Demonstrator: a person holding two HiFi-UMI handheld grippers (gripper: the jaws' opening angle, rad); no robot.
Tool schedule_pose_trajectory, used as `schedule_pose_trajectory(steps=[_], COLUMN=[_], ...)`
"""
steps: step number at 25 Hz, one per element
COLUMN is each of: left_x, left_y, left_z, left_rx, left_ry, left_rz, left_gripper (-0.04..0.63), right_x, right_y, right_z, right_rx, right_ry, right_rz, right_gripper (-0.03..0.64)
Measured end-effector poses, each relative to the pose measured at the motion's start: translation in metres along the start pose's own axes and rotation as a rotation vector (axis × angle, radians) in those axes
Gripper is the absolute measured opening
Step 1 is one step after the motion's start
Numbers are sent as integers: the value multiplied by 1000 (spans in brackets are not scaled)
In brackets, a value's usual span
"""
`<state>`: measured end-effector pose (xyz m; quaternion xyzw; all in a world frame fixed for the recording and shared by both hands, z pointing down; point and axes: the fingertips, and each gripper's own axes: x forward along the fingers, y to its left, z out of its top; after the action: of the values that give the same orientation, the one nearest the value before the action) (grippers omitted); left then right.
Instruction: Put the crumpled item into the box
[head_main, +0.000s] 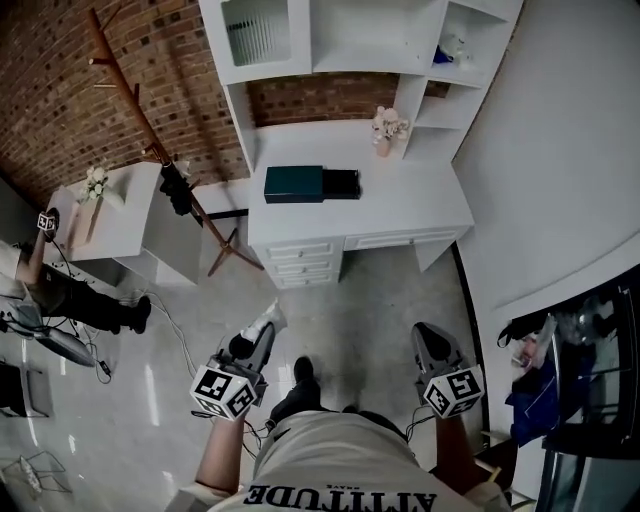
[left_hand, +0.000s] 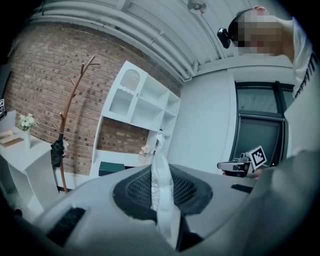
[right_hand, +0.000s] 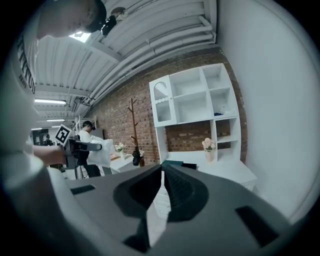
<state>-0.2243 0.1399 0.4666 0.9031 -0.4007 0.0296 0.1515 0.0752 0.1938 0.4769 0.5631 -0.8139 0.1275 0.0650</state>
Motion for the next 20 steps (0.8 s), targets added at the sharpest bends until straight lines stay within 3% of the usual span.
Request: schedule_pose_trajectory(steps=[10,20], left_x=[56,87], left_y=[92,151], left_z=[28,37], left_rx=[15,-8], left_ry=[34,58], left_rz=[-88,-138], left_gripper=[75,75], right_x=[83,149], right_y=[-2,2], right_z=[20,34], right_rx=[-14,-24], right_ry=[34,52], right_rz=[-89,-129], right_gripper=[37,37])
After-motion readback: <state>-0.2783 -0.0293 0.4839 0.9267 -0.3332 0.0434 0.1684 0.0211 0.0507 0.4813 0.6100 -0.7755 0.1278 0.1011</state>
